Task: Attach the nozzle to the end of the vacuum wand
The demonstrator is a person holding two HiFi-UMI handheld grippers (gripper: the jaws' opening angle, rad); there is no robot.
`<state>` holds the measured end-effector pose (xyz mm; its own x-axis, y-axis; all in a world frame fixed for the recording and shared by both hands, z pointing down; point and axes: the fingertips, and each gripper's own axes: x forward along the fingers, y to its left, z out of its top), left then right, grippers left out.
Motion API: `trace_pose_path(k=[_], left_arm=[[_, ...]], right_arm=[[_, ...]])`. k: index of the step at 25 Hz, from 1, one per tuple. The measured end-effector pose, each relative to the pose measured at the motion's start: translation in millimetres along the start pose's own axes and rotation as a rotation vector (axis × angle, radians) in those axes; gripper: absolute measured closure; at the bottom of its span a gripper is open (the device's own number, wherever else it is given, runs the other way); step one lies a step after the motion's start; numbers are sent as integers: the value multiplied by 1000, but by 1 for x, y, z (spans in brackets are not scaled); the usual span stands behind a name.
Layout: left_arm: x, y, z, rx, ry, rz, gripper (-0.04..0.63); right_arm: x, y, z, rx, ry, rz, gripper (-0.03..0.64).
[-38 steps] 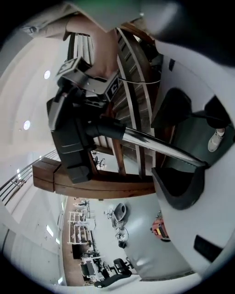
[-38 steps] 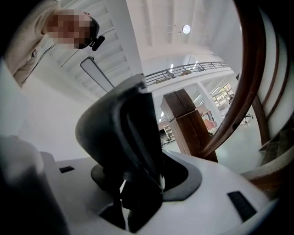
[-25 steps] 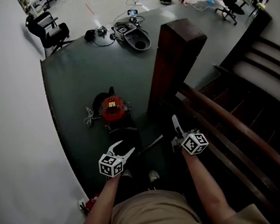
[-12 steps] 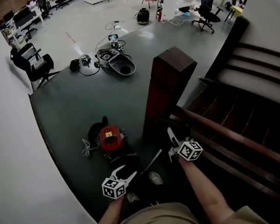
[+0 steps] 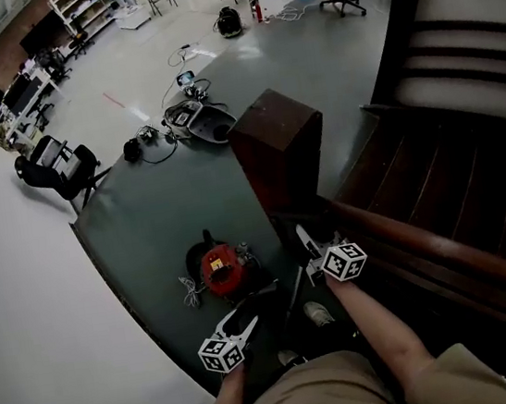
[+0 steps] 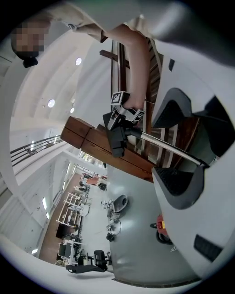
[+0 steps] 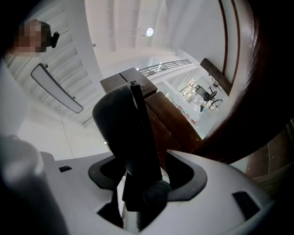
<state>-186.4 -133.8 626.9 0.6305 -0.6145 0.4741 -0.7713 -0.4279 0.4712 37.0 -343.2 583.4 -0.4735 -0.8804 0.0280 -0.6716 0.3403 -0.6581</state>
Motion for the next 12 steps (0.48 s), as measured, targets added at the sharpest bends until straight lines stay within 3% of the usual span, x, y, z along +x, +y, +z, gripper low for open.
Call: trace_pose_path(k=[5,12], left_arm=[[21,-11,18,25,36,-4,333],[32,-24,19,69,80,-31,334]], right_arm=[[-13,-3,10,21,-24,6,364],[-67,-20,20,48,-103,-69,365]])
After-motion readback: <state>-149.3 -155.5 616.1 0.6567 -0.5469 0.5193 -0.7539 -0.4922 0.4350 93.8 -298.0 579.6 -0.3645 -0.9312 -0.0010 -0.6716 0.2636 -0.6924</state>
